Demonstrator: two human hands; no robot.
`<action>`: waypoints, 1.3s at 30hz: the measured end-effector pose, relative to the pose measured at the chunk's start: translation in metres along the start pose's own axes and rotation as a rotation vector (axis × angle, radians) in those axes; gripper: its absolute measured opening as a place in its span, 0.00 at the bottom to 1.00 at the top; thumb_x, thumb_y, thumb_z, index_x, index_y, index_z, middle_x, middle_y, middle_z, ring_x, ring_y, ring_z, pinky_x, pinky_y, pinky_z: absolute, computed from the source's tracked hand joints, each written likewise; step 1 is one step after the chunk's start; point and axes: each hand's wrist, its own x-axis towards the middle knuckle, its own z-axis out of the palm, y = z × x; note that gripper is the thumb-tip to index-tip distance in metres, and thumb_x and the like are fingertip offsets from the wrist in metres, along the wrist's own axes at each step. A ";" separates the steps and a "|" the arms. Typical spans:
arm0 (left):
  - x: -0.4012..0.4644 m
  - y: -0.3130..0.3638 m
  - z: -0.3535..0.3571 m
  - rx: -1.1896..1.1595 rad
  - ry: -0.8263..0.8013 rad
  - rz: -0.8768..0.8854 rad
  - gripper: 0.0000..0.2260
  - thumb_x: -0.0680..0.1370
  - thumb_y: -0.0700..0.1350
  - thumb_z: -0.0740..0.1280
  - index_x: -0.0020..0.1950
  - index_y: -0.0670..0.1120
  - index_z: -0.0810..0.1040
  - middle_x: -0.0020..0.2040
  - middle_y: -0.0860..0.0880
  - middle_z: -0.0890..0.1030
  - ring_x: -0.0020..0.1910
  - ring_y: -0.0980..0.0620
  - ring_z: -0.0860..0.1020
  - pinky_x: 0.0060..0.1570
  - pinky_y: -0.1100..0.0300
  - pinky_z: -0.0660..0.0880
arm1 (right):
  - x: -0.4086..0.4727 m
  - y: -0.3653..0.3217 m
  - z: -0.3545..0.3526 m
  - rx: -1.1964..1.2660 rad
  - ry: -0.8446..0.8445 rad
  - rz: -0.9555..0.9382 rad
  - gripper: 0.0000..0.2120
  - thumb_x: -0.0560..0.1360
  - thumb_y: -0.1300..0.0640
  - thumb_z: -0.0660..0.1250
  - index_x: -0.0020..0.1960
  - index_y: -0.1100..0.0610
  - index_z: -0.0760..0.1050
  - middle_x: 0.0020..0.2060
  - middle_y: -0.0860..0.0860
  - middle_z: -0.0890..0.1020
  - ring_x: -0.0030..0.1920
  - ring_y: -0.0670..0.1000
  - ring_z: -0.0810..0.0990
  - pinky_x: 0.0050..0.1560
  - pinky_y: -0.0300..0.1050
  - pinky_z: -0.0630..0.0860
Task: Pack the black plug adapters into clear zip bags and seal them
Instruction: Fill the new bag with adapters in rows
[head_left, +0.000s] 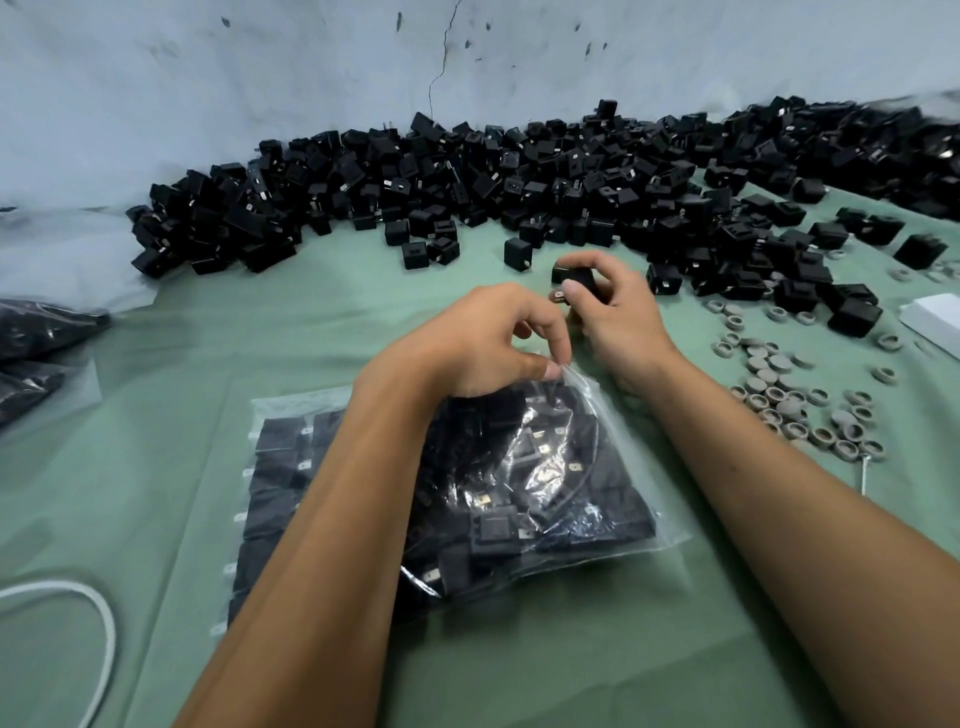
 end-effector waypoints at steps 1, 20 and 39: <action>-0.001 0.000 0.000 -0.004 0.000 -0.002 0.05 0.76 0.45 0.76 0.45 0.56 0.84 0.51 0.60 0.80 0.61 0.56 0.76 0.62 0.48 0.76 | -0.009 -0.001 -0.004 0.095 0.014 0.031 0.08 0.82 0.58 0.68 0.61 0.53 0.79 0.43 0.49 0.87 0.38 0.45 0.81 0.42 0.43 0.79; -0.004 0.009 -0.007 -0.052 0.137 0.074 0.05 0.74 0.42 0.78 0.45 0.52 0.87 0.54 0.54 0.82 0.58 0.57 0.78 0.60 0.46 0.77 | -0.068 -0.026 -0.046 -0.099 -0.342 -0.085 0.19 0.66 0.53 0.83 0.55 0.49 0.84 0.40 0.39 0.83 0.40 0.48 0.77 0.45 0.47 0.77; -0.004 0.012 -0.006 -0.069 0.173 0.095 0.05 0.74 0.40 0.78 0.45 0.51 0.87 0.53 0.53 0.82 0.57 0.56 0.78 0.59 0.47 0.78 | -0.080 -0.032 -0.018 -0.007 -0.121 -0.169 0.13 0.72 0.56 0.81 0.49 0.60 0.79 0.37 0.57 0.86 0.41 0.65 0.83 0.44 0.63 0.81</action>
